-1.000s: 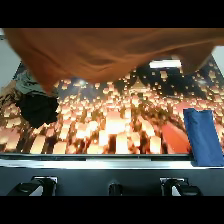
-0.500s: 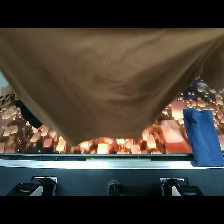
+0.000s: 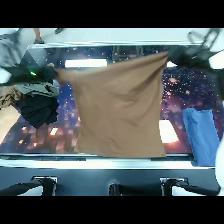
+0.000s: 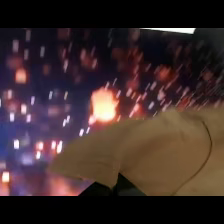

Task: Fold the shirts.

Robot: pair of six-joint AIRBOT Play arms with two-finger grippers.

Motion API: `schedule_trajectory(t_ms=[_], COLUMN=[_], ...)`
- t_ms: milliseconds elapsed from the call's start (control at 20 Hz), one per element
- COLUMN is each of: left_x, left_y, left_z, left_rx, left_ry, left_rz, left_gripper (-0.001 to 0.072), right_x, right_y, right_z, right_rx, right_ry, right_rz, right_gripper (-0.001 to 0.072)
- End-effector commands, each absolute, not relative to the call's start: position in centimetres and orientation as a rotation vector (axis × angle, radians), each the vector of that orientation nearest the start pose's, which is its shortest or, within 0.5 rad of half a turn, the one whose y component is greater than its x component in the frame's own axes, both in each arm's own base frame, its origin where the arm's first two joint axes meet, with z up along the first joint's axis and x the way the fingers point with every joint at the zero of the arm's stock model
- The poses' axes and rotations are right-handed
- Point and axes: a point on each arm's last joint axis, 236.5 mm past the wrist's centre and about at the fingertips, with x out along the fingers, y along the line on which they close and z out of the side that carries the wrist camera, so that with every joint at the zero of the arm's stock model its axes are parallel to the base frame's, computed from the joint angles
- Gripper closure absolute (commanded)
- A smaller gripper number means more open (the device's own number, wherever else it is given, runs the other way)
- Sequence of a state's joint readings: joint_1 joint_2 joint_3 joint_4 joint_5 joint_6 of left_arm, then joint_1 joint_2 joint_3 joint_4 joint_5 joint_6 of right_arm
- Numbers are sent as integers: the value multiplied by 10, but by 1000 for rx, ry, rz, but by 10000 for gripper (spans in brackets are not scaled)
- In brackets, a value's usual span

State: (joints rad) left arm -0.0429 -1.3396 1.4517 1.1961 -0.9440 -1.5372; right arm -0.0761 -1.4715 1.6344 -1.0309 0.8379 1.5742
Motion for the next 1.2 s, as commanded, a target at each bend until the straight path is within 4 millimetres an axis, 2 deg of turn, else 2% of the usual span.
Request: schedule_trajectory(t_ms=[0, 100, 150, 250, 300, 350, 450, 500, 550, 600, 700, 750, 800, 850, 900, 1000, 1100, 1150], left_x=[489, 490, 490, 490, 488, 485, 477, 474, 471, 467, 464, 464, 464, 464, 464, 464, 464, 464], left_y=[-103, -110, -110, -109, -108, -108, -106, -103, -101, -101, -101, -101, -101, -101, -101, -101, -101, -101], left_z=[29, 9, 4, 4, 6, 7, 3, 0, -2, -4, -5, -5, -5, -5, -6, -6, -6, -6], left_rx=[-369, -409, -406, -369, -348, -327, -296, -283, -271, -263, -261, -261, -261, -261, -262, -262, -262, -262], left_ry=[1064, 1109, 1119, 1111, 1110, 1117, 1149, 1167, 1181, 1196, 1211, 1211, 1210, 1210, 1212, 1213, 1213, 1213], left_rz=[-244, -249, -249, -272, -286, -302, -325, -323, -321, -323, -327, -327, -327, -326, -327, -327, -327, -327], left_gripper=[680, 680, 680, 680, 679, 679, 679, 680, 679, 680, 679, 679, 679, 679, 679, 679, 680, 680], right_x=[567, 554, 547, 525, 506, 477, 408, 379, 358, 333, 260, 220, 193, 176, 171, 166, 178, 194], right_y=[79, 87, 87, 91, 92, 90, 91, 102, 120, 136, 163, 178, 196, 212, 222, 233, 249, 255], right_z=[73, 43, 35, 39, 44, 47, 45, 45, 40, 24, -28, -49, -57, -59, -61, -72, -79, -79], right_rx=[799, 797, 775, 704, 643, 578, 480, 488, 516, 535, 603, 695, 806, 915, 979, 979, 993, 1031], right_ry=[900, 1017, 1057, 1125, 1176, 1263, 1512, 1593, 1600, 1616, 1706, 1770, 1801, 1800, 1776, 1758, 1680, 1601], right_rz=[198, 211, 212, 276, 333, 371, 432, 474, 503, 494, 414, 378, 380, 390, 381, 325, 274, 245], right_gripper=[663, 663, 618, 30, 27, 26, 39, 44, 44, 44, 27, 25, 26, 27, 27, 21, 22, 22])
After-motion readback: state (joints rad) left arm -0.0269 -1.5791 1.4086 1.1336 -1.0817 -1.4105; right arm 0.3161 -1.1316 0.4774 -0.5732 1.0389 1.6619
